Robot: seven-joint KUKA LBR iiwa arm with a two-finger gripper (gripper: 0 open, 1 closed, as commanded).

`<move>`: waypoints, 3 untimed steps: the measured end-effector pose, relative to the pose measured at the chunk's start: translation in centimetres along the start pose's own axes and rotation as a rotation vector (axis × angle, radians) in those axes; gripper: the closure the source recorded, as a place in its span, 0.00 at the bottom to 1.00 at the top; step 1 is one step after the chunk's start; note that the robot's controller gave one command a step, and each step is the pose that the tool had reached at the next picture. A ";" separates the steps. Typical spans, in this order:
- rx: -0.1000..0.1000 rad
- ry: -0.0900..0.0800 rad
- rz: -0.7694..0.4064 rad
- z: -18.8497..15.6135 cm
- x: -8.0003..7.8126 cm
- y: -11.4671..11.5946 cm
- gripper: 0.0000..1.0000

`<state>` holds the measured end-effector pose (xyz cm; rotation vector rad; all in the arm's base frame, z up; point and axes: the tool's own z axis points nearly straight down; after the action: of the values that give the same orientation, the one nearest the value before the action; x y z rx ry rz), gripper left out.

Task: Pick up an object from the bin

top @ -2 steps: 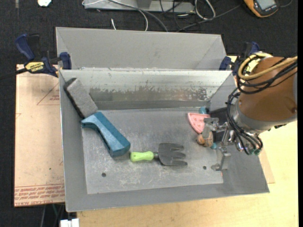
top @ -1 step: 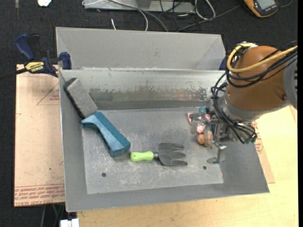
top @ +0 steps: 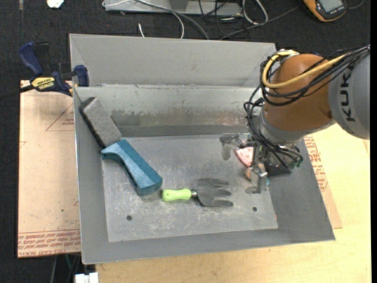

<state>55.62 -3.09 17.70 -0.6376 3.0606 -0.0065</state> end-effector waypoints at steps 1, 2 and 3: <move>-0.004 0.006 0.076 3.4 -0.5 2.8 0.00; -0.006 0.005 -0.109 7.5 -0.6 3.4 0.00; -0.005 0.002 0.016 9.0 -0.1 4.3 0.00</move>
Offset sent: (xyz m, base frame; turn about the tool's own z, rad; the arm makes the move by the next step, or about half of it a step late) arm -0.0048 0.0385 -0.1070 0.1112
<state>54.18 0.88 8.72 -0.6142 3.0684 0.0002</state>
